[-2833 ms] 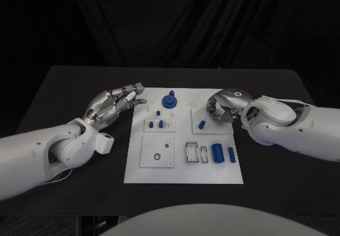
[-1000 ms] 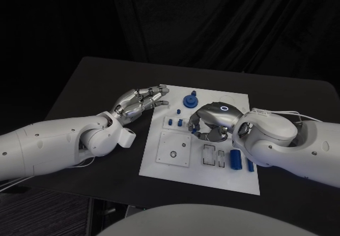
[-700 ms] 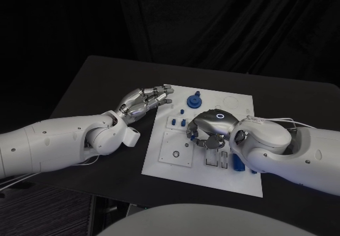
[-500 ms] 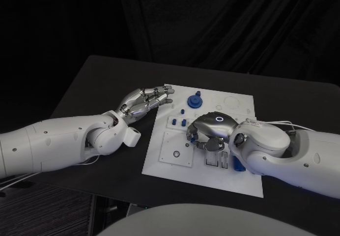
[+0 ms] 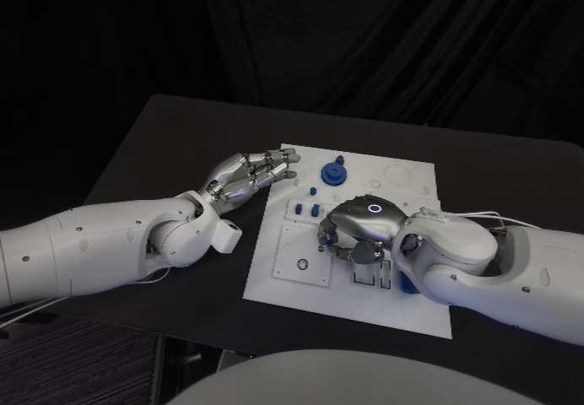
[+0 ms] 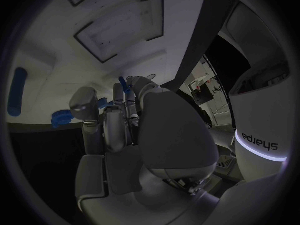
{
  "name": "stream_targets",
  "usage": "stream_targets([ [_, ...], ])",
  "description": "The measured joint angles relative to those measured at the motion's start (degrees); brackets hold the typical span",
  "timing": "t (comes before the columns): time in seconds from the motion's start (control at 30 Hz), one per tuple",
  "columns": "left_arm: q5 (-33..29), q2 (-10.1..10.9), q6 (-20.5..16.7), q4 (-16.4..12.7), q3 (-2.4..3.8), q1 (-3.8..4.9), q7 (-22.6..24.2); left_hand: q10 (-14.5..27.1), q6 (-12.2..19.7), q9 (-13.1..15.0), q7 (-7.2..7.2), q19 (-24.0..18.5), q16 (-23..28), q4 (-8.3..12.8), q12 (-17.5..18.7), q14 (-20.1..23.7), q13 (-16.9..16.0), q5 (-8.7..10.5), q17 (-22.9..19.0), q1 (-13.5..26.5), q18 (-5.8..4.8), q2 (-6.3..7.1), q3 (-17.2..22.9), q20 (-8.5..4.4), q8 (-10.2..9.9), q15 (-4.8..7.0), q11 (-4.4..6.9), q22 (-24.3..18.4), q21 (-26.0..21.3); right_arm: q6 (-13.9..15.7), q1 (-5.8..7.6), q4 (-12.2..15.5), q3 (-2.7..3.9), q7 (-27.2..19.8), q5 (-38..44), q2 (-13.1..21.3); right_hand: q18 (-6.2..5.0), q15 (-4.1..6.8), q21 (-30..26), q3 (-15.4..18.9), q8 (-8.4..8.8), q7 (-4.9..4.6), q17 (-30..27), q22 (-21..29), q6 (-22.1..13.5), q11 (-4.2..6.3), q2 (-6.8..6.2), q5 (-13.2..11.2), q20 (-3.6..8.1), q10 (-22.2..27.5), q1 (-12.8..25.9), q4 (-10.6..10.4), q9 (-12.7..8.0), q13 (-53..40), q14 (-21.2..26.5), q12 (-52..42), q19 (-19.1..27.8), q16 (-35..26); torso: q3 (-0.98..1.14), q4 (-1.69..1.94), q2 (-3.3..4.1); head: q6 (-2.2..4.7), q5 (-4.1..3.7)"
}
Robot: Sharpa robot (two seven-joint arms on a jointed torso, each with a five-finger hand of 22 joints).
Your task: Assemble the parts on the task board
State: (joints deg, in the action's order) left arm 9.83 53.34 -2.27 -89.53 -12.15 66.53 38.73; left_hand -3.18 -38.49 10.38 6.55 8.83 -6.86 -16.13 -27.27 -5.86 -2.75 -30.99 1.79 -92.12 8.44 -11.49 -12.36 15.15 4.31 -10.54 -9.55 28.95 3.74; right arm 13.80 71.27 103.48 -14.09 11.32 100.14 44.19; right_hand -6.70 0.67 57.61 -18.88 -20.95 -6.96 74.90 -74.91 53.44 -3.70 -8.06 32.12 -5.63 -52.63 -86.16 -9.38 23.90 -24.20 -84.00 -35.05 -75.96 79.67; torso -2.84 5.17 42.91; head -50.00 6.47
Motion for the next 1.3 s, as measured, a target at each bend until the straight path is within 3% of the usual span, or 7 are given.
stream_targets([
  [1.3,0.3,-0.6,1.2,0.6,0.00,-0.35,-2.5,0.0,0.5,-0.2,0.71,0.2,0.0,0.6,0.0,0.4,0.0,0.00,0.0,-1.3,-0.02,-0.85,1.7,1.05,0.0,-0.42,0.01,0.1,0.0,0.6,-0.21,0.3,-0.04,0.0,0.2,-1.3,0.00,0.00,0.5,0.0,0.16,0.04,0.0,0.0,0.0,0.11,-0.01,0.0,0.00,-0.3,0.0,0.0,-0.1,0.1,0.0,0.0,0.0,0.0,-0.05,0.03,-0.08,-0.01,-0.06],
])
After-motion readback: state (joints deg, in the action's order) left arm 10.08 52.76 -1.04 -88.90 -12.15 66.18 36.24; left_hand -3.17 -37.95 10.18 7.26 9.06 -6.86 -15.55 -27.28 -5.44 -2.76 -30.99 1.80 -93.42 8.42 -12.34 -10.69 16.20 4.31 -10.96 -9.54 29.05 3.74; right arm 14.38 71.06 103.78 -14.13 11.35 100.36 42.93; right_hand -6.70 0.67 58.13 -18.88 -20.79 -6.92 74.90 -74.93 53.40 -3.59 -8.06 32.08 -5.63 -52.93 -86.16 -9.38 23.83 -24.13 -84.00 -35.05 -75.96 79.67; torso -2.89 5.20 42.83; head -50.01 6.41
